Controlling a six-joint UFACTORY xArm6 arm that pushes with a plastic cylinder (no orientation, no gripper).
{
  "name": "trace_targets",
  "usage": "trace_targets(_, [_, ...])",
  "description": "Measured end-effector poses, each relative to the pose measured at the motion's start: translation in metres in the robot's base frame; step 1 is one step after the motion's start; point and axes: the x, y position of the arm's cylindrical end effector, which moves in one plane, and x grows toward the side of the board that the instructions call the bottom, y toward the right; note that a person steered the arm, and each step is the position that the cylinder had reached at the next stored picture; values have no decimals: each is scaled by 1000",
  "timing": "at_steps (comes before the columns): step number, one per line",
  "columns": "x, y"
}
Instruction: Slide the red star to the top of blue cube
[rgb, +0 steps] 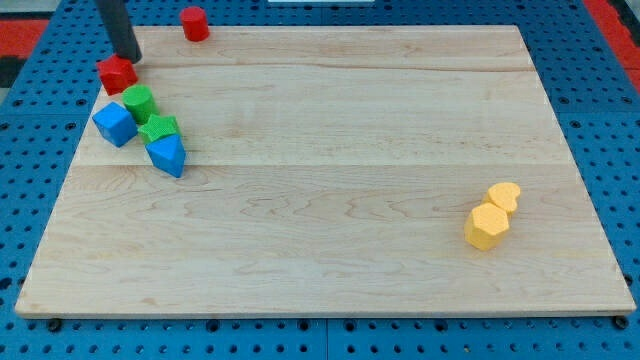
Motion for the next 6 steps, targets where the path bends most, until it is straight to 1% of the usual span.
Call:
trace_targets(1, [24,-10])
trace_targets(2, [54,-3])
trace_targets(3, [56,10])
trace_targets(5, [-13,106])
trace_targets(6, [-14,166])
